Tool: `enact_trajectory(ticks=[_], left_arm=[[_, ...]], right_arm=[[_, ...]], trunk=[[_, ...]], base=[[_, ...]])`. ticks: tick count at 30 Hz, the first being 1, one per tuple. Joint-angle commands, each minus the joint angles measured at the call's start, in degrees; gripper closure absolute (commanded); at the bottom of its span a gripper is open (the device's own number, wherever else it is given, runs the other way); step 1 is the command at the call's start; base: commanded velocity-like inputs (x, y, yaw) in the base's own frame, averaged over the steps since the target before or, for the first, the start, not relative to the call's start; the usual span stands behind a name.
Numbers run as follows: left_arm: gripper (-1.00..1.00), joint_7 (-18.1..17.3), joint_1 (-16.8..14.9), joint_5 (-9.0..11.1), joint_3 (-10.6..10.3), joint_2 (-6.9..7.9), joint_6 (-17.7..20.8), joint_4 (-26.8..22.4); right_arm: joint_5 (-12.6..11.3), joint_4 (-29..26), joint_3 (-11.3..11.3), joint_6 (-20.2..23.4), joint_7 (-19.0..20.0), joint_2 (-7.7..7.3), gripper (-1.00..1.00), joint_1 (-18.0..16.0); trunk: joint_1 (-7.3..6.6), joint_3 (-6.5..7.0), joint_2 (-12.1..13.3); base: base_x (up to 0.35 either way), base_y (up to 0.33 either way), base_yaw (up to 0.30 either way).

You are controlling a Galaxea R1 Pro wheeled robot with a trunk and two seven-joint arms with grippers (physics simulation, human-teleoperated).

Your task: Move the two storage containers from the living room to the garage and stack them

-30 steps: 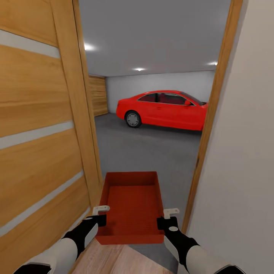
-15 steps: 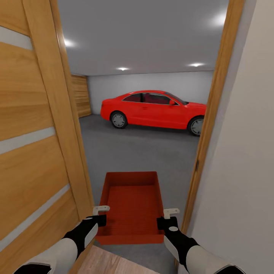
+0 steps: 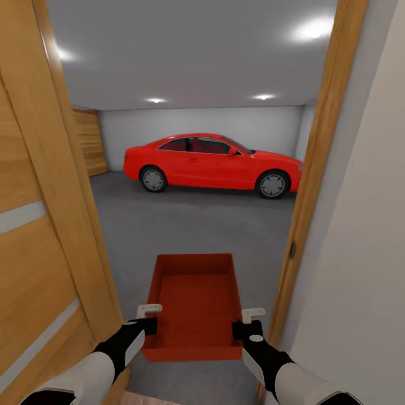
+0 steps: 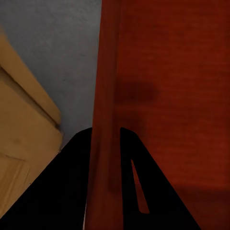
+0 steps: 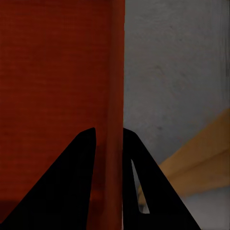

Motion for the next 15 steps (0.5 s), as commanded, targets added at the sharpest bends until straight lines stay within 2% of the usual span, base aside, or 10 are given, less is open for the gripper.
enact_trajectory(ticks=[1, 12, 15], left_arm=[[1.00, 0.6, 0.0, -1.0, 1.8, 0.55, -2.9, -0.9], [1.00, 0.6, 0.0, -1.0, 1.8, 0.55, -2.9, -0.9], [1.00, 0.6, 0.0, -1.0, 1.8, 0.55, -3.0, -0.9]], right_arm=[[-1.3, 0.2, 0.6, -0.2, 0.0, 0.00, 1.00, 0.0], [-1.3, 0.2, 0.6, -0.2, 0.0, 0.00, 1.00, 0.0], [-1.3, 0.2, 0.6, -0.2, 0.0, -0.01, 1.00, 0.0]], trunk=[[0.03, -0.07, 0.0], [0.03, -0.07, 0.0], [0.03, -0.07, 0.0]], base=[[0.221, 0.243, -0.269], [0.221, 0.245, -0.267], [0.221, 0.245, -0.063]])
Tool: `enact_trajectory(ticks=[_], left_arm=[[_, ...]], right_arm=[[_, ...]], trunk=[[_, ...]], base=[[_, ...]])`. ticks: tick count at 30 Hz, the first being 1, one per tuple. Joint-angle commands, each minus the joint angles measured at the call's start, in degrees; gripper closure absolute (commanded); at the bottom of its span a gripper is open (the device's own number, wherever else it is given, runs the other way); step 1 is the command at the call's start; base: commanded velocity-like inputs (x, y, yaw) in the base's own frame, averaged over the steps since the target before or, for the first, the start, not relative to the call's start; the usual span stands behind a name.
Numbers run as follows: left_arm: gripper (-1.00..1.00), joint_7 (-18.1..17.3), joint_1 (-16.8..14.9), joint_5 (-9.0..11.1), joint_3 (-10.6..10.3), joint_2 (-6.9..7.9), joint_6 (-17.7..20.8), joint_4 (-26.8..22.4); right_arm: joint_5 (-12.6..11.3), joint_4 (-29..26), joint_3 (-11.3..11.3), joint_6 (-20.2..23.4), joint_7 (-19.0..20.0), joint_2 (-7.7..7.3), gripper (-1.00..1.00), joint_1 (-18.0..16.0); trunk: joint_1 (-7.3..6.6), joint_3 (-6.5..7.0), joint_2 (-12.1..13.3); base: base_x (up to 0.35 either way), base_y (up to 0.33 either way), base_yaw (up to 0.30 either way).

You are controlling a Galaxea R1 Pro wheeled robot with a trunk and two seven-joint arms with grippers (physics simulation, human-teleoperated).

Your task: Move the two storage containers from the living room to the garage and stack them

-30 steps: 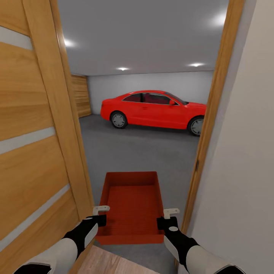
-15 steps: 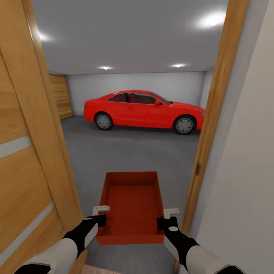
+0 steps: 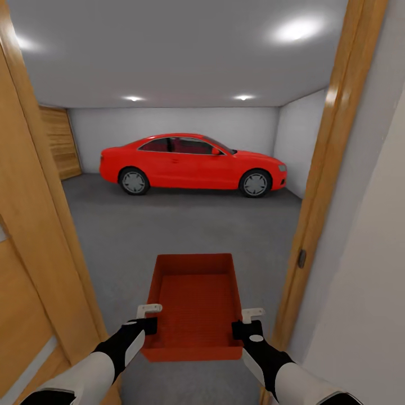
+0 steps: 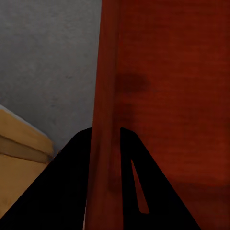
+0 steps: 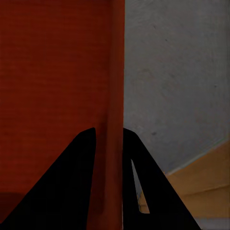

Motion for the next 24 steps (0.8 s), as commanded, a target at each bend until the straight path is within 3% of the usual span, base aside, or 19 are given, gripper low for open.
enact_trajectory(ticks=[1, 11, 24], left_arm=[[1.00, 0.6, -0.1, -1.0, 1.7, 0.54, -3.0, -0.9], [1.00, 0.6, -0.1, -1.0, 1.7, 0.54, -3.0, -1.0], [1.00, 0.6, -0.1, -1.0, 1.7, 0.45, -3.1, -1.2]], right_arm=[[-1.3, 0.1, 0.6, -0.2, 0.0, -0.01, 1.00, 0.0], [-1.3, 0.1, 0.6, -0.2, 0.1, -0.08, 1.00, 0.0], [-1.3, 0.1, 0.6, -0.2, 0.1, -0.10, 1.00, 0.0]], trunk=[[0.03, -0.07, 0.0], [0.03, -0.07, 0.0], [0.03, -0.07, 0.0]], base=[[0.221, 0.245, -0.012], [0.208, 0.210, -0.002], [0.018, 0.016, 0.000]])
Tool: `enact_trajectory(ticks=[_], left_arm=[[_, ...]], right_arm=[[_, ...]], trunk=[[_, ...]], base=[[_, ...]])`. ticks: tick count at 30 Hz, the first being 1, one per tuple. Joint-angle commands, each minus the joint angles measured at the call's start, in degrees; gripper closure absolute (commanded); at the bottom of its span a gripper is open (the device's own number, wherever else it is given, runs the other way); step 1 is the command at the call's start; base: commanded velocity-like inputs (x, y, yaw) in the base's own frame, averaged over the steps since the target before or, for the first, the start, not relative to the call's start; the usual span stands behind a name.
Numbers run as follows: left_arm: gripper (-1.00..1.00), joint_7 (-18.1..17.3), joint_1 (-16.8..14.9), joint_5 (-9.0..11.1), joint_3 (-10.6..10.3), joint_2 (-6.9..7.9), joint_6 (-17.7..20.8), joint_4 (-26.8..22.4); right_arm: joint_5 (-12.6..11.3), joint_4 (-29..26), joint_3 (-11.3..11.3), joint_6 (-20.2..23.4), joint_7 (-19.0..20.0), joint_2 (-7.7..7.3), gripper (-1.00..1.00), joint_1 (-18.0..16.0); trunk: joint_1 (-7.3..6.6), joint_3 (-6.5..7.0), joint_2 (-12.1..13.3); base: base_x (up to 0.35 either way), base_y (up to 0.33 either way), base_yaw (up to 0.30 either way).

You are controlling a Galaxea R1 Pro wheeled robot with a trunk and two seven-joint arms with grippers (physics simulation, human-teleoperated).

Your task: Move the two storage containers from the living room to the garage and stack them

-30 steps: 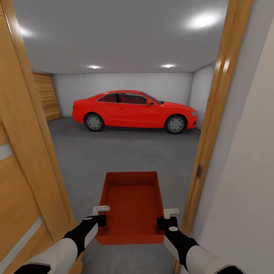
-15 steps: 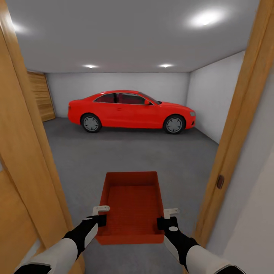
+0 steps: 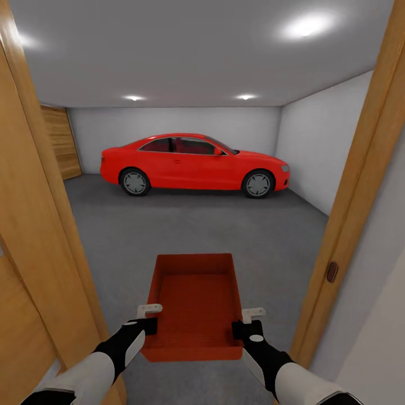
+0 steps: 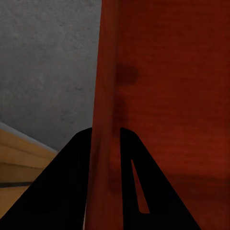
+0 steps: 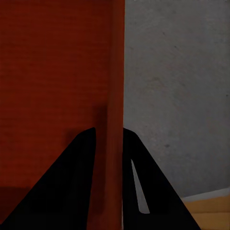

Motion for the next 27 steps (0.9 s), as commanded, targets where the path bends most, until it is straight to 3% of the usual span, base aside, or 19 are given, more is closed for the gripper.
enact_trajectory(ticks=[1, 8, 27], left_arm=[[1.00, 0.6, -0.1, -0.9, 1.5, 0.52, -3.0, -1.3], [1.00, 0.6, -0.1, -0.9, 1.5, 0.52, -3.0, -1.3], [1.00, 0.7, -0.1, -0.9, 1.5, 0.61, -3.0, -1.2]], right_arm=[[-1.4, 0.2, 0.6, -0.3, 0.0, -0.03, 1.00, 0.0], [-1.4, 0.2, 0.6, -0.3, 0.0, 0.00, 1.00, 0.0], [-1.4, 0.2, 0.6, -0.2, 0.0, 0.06, 1.00, 0.0]], trunk=[[0.00, -0.07, 0.0], [0.00, -0.07, 0.0], [0.00, -0.07, 0.0]], base=[[0.000, 0.000, 0.000], [0.000, 0.000, -0.013], [0.000, 0.000, -0.161]])
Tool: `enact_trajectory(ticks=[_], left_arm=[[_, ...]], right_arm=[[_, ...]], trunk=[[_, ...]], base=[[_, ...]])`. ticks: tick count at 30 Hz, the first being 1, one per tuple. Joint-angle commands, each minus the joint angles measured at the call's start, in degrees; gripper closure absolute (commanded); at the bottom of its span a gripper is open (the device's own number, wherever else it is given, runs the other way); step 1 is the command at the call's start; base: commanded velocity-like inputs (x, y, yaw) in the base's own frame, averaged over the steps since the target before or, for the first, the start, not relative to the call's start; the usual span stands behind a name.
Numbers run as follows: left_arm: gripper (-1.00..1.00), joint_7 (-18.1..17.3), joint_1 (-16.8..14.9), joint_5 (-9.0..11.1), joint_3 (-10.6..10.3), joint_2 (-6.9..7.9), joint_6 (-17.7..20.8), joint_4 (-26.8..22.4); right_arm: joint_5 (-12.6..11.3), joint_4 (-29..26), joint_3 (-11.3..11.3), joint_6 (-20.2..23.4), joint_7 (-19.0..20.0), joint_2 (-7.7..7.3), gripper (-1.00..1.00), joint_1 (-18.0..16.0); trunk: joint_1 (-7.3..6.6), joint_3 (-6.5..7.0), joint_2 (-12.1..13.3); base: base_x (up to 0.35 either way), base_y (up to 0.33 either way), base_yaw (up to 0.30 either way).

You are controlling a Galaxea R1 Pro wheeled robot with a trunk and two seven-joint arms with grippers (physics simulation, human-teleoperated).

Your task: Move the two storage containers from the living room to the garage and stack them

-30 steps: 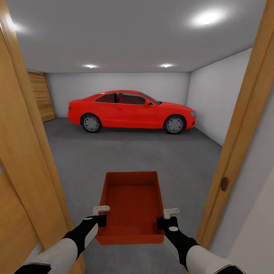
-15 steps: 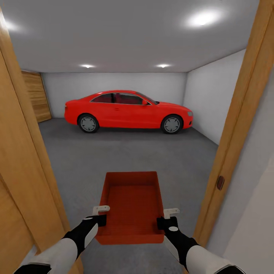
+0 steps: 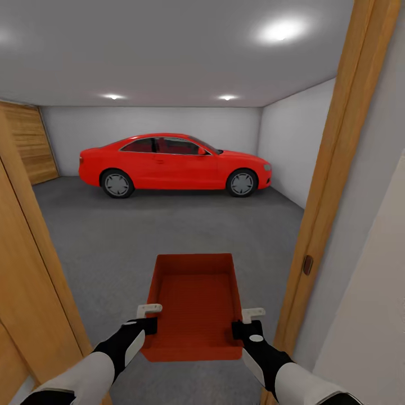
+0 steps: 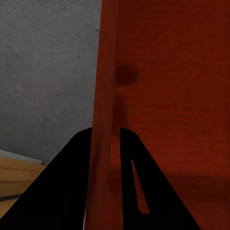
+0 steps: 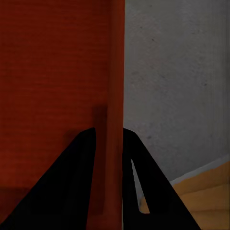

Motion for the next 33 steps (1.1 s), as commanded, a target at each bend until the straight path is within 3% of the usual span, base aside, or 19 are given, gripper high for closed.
enact_trajectory(ticks=[1, 12, 13, 15, 33], left_arm=[[1.00, 0.6, -0.1, -1.0, 1.7, 0.53, -3.2, -1.0], [1.00, 0.8, -0.1, -1.0, 1.8, 0.53, -3.2, -0.8], [1.00, 3.3, -0.1, -1.0, 1.8, 0.54, -3.1, -0.7], [1.00, 4.4, -0.1, -1.0, 1.8, 0.53, -3.2, -0.7], [1.00, 4.8, -0.1, -1.0, 1.8, 0.50, -3.2, -0.8]], right_arm=[[-1.3, 0.1, 0.7, -0.2, 0.1, -0.02, 1.00, 0.0], [-1.3, 0.1, 0.7, -0.3, 0.1, -0.02, 1.00, 0.0], [-1.3, 0.1, 0.7, -0.3, 0.1, -0.02, 1.00, 0.0], [-1.3, 0.1, 0.7, -0.3, 0.1, -0.02, 1.00, 0.0], [-1.3, 0.1, 0.7, -0.3, 0.1, -0.11, 1.00, 0.0]], trunk=[[0.00, -0.07, 0.0], [0.00, -0.07, 0.0], [0.00, -0.07, 0.0], [0.00, -0.07, 0.0], [0.00, -0.07, 0.0]], base=[[0.000, 0.000, -0.020], [0.033, 0.000, -0.003], [0.302, 0.000, 0.000], [0.313, 0.000, 0.000], [0.321, 0.000, 0.071]])
